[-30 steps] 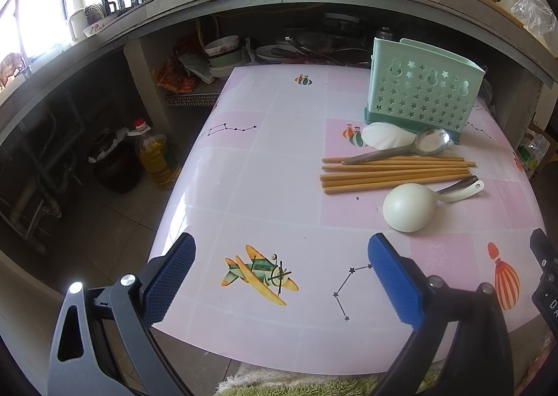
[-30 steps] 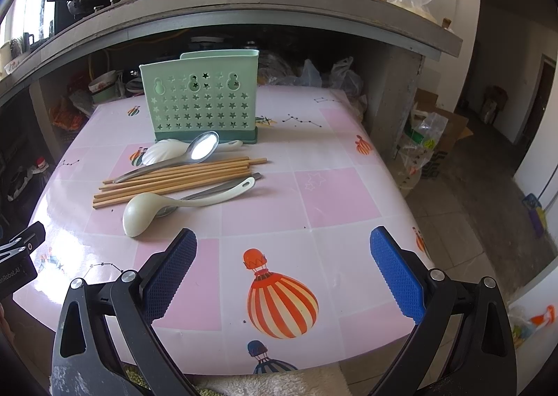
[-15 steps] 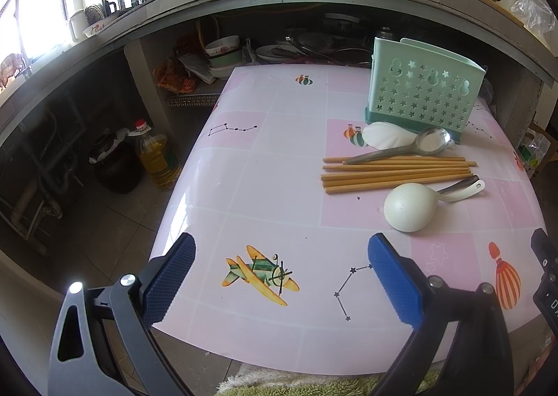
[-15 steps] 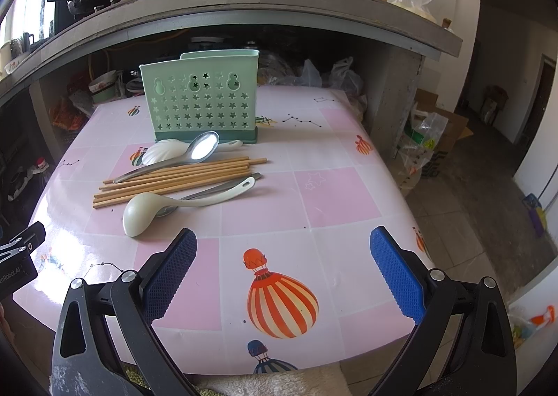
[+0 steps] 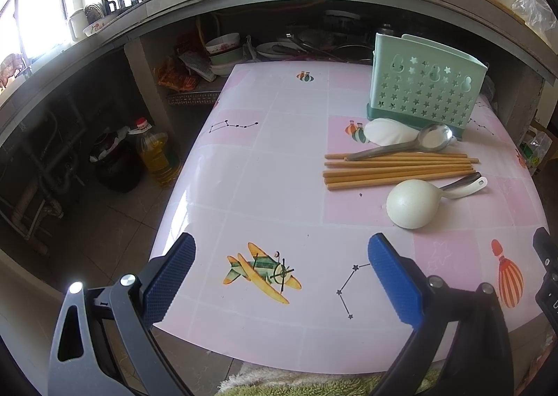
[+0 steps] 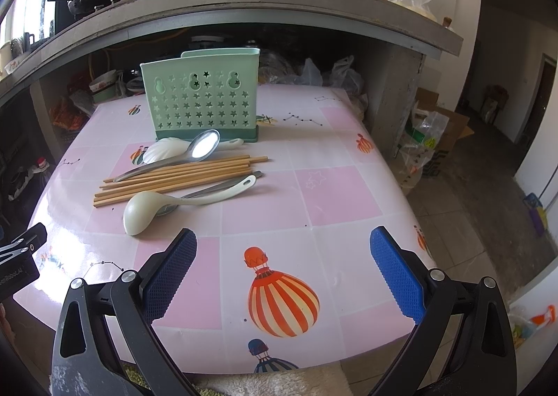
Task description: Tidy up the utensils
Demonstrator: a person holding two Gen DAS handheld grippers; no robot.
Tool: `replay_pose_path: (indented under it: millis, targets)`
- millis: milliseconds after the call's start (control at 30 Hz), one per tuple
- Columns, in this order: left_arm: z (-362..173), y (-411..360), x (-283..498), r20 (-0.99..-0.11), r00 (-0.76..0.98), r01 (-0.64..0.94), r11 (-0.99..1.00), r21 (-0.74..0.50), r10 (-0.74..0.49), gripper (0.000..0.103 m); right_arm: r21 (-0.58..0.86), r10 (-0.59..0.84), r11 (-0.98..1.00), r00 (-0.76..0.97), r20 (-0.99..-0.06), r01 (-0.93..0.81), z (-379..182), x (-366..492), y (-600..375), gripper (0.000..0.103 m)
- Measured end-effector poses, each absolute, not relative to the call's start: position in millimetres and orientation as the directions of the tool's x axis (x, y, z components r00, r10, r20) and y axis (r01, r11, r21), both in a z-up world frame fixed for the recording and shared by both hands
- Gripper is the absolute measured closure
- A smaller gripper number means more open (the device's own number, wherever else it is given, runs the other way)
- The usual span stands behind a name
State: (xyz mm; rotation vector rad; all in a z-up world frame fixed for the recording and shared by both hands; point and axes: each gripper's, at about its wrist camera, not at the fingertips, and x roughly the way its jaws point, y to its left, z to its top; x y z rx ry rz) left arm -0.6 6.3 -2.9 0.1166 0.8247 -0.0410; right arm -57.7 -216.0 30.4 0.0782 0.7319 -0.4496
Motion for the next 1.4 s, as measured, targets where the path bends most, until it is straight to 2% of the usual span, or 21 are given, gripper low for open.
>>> replay_pose_path:
  millis: [533, 667, 767, 967, 1133, 1233, 1400]
  targets:
    - [-14.9, -0.9, 9.3, -0.751, 0.659, 0.083, 0.99, 0.116, 0.032, 0.006, -0.004, -0.269, 0.926, 0.655, -0.706, 0.377, 20.7, -49.4, -215.7, 0.008]
    - [-18.1, -1.9, 14.5, -0.745, 0.666, 0.099, 0.987, 0.127, 0.028, 0.006, -0.022, -0.286, 0.922, 0.64, -0.713, 0.386, 18.5, -43.9, -217.8, 0.008]
    - [-19.6, -4.5, 20.8, -0.749, 0.662, 0.147, 0.985, 0.092, -0.029, 0.006, -0.034, -0.294, 0.92, 0.631, -0.717, 0.391, 16.4, -40.8, -221.4, 0.008]
    - [-23.7, -16.8, 36.9, -0.742, 0.621, 0.313, 0.948, -0.062, -0.253, 0.006, -0.05, -0.281, 0.936, 0.655, -0.701, 0.348, 15.6, -35.4, -228.8, 0.008]
    - [-26.7, -30.3, 48.5, -0.714, 0.593, 0.369, 0.913, -0.171, -0.373, 0.006, -0.002, -0.222, 0.955, 0.708, -0.671, 0.297, 17.4, -29.8, -243.0, 0.008]
    - [-32.1, -43.8, 52.8, -0.711, 0.59, 0.403, 0.903, -0.152, -0.382, 0.006, 0.016, -0.21, 0.956, 0.718, -0.664, 0.294, 16.1, -21.2, -251.7, 0.008]
    - [-47.8, -75.7, 45.4, -0.71, 0.597, 0.541, 0.841, 0.012, -0.374, 0.007, -0.001, -0.212, 0.959, 0.716, -0.665, 0.283, 10.9, -9.0, -260.4, 0.008]
